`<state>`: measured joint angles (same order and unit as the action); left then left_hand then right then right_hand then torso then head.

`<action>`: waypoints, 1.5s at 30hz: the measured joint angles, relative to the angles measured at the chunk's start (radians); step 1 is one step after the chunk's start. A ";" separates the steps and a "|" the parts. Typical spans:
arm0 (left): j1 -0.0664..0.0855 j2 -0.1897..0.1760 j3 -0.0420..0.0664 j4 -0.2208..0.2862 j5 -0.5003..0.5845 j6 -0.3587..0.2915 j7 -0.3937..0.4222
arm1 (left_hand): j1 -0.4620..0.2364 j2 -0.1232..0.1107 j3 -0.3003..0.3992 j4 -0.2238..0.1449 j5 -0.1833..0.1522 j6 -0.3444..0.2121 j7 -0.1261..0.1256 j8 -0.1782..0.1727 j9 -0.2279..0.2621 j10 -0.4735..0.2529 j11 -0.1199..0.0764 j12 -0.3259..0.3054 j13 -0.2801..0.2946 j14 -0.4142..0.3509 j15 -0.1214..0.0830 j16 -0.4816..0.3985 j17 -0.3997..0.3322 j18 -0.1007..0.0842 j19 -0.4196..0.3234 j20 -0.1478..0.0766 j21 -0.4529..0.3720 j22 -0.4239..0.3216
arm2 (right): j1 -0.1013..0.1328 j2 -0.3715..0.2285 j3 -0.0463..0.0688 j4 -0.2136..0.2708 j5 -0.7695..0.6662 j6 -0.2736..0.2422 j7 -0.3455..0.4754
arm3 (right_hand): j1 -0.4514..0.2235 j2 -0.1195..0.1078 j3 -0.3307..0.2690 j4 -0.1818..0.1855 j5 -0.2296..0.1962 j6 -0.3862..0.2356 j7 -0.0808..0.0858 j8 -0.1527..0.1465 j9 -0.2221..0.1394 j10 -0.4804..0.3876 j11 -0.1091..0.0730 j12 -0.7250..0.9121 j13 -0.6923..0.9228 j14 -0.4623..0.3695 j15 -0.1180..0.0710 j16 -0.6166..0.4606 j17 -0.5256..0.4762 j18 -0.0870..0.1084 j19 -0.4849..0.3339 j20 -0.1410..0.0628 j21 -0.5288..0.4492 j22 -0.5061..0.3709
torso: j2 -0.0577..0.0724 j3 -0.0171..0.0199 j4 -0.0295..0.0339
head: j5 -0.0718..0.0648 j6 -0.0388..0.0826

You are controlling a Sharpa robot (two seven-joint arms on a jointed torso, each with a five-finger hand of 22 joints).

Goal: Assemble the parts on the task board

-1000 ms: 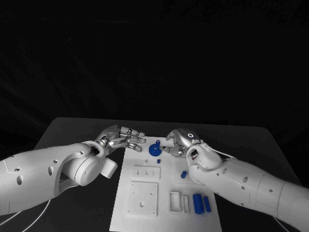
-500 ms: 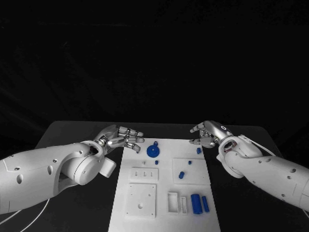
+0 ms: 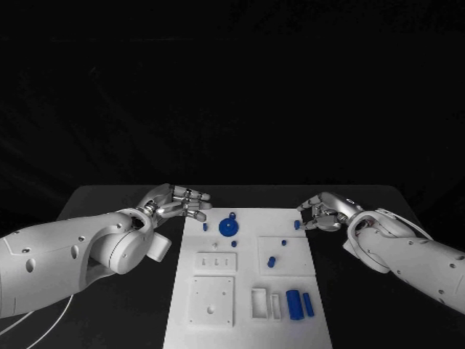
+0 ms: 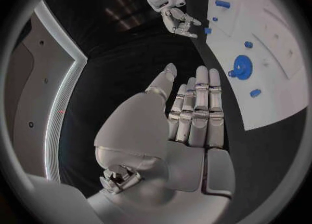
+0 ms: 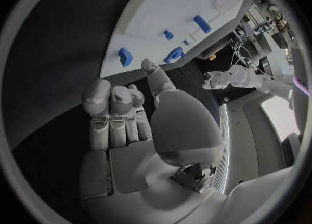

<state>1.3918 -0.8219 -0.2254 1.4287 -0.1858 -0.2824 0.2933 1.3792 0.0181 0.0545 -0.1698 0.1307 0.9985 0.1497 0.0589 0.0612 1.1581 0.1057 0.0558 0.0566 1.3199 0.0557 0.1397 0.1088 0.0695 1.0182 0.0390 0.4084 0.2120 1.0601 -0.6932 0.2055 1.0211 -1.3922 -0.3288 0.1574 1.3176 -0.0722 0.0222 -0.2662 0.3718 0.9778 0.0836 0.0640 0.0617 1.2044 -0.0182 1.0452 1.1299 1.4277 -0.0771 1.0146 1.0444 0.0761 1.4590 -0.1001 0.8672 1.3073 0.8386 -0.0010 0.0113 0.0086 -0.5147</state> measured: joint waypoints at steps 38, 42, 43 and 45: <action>-0.007 0.011 0.000 -0.023 0.000 0.004 0.000 | 0.000 0.000 0.004 -0.004 0.000 0.000 0.000 0.000 0.000 -0.007 0.007 0.000 0.000 0.000 0.000 0.000 0.000 0.000 -0.004 -0.004 0.000 0.001 | -0.023 0.069 0.001 -0.168 0.106 0.057 0.048 | -0.016 0.040 0.012 0.005 -0.062 0.005 0.003 0.000 -0.001 -0.005 -0.001 0.016 0.011 -0.007 -0.006 0.013 0.034 0.000 -0.009 -0.002 0.022 0.001 | 0.004 0.0083 0.0046 | -0.015 -0.013; -0.007 0.012 0.000 -0.022 0.000 0.004 -0.001 | 0.000 0.000 0.004 -0.004 0.000 0.000 0.000 0.000 0.000 -0.007 0.007 0.000 0.000 0.000 0.000 0.000 0.000 0.000 -0.003 -0.004 0.000 0.001 | -0.023 0.085 0.001 -0.179 0.110 0.057 0.048 | -0.018 0.042 0.010 0.007 -0.062 0.020 -0.001 0.000 -0.001 -0.005 -0.001 0.016 0.011 -0.007 -0.006 0.017 0.035 0.000 -0.009 -0.002 0.022 0.001 | 0.004 0.0082 0.0058 | -0.014 -0.014; -0.007 0.011 0.000 -0.022 0.000 0.004 -0.001 | 0.000 0.000 0.004 -0.004 0.000 0.000 0.000 0.000 0.000 -0.007 0.007 0.000 0.000 0.000 0.000 0.000 0.000 0.000 -0.003 -0.004 0.000 0.001 | -0.023 0.089 0.001 -0.181 0.111 0.057 0.048 | -0.018 0.042 0.010 0.007 -0.062 0.020 -0.001 0.000 -0.001 -0.005 -0.001 0.016 0.012 -0.007 -0.006 0.017 0.035 0.000 -0.009 -0.002 0.022 0.001 | 0.005 0.0081 0.0061 | -0.013 -0.014; -0.007 0.011 0.000 -0.021 0.000 0.004 -0.002 | 0.000 0.000 0.004 -0.004 0.000 0.000 0.000 0.000 0.000 -0.007 0.007 0.000 0.000 0.000 0.000 0.000 0.000 0.000 -0.003 -0.004 0.000 0.001 | -0.023 0.094 0.001 -0.184 0.112 0.057 0.048 | -0.022 0.046 0.010 0.007 -0.069 0.026 0.001 0.000 -0.001 -0.004 -0.002 0.016 0.013 -0.007 -0.006 0.017 0.037 0.000 -0.009 -0.002 0.022 0.001 | 0.005 0.0081 0.0064 | -0.012 -0.015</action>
<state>1.3845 -0.8110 -0.2254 1.4079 -0.1862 -0.2784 0.2916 1.3788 0.0185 0.0582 -0.1734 0.1307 0.9985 0.1497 0.0589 0.0612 1.1506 0.1131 0.0558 0.0566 1.3200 0.0557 0.1393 0.1090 0.0696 1.0147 0.0355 0.4082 0.2133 1.0374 -0.5997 0.2067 0.8369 -1.2800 -0.2719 0.2053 1.2951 -0.0260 0.0320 -0.2591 0.3033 1.0036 0.0851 0.0639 0.0611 1.1999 -0.0201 1.0607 1.1426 1.4212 -0.0834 1.0313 1.0811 0.0762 1.4504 -0.1017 0.8890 1.3078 0.8438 0.0071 0.0177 -0.0035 -0.5295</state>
